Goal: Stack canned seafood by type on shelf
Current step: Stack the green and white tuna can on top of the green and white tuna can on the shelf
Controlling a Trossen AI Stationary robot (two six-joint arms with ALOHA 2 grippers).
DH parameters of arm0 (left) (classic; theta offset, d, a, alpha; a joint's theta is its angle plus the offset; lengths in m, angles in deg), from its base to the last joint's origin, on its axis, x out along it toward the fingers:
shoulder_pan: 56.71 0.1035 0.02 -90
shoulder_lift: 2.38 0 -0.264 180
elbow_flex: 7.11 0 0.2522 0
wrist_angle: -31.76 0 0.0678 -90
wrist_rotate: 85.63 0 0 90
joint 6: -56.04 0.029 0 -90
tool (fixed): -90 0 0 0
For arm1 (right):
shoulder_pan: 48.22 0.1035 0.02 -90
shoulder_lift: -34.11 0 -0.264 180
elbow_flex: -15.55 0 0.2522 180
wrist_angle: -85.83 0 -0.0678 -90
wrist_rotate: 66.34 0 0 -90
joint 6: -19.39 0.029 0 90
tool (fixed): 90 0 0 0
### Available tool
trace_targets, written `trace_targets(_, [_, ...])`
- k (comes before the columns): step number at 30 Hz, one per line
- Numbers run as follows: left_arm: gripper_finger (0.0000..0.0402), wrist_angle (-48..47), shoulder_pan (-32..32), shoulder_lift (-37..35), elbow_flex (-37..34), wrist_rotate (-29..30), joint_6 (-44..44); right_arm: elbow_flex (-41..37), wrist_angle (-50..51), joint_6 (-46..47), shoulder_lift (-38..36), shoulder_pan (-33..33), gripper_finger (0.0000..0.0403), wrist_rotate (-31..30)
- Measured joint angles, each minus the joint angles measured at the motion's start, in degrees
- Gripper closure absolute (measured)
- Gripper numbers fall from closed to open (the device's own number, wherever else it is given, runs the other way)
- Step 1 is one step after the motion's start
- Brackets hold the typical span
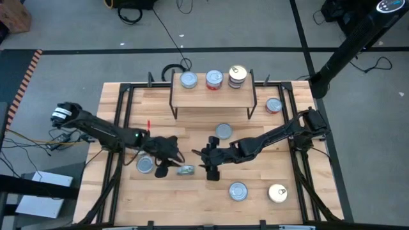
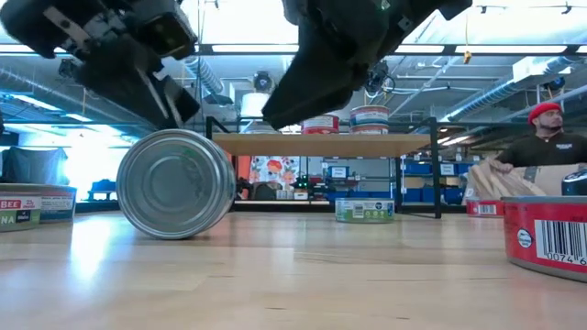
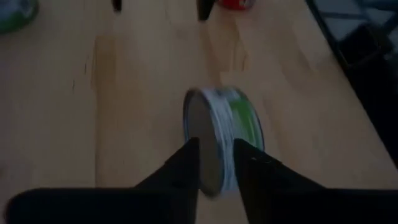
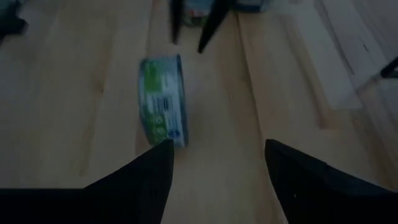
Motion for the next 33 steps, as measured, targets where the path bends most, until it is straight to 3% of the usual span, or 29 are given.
trace_targets(3, [0.0257,-2.0,-2.4,0.1,1.2,3.9,-1.2,0.0,1.7,0.6,0.0,0.0,0.0142,-0.9])
trace_targets(8, [0.0192,-1.9,-4.6,0.5,2.7,4.8,-6.8,0.0,2.6,1.3,0.0,0.0,0.014,-1.0])
trace_targets(16, [0.0123,-3.3,-5.6,4.8,2.8,8.9,-12.8,0.0,3.0,1.3,0.0,0.0,0.0141,-2.4])
trace_targets(22, [0.0097,-2.0,-5.8,6.2,2.8,9.4,-12.7,0.0,3.1,1.3,0.0,0.0,0.0138,-2.4])
trace_targets(33, [0.0097,3.7,-7.9,7.5,2.7,11.1,-14.9,0.0,3.2,1.3,0.0,0.0,0.0148,-2.4])
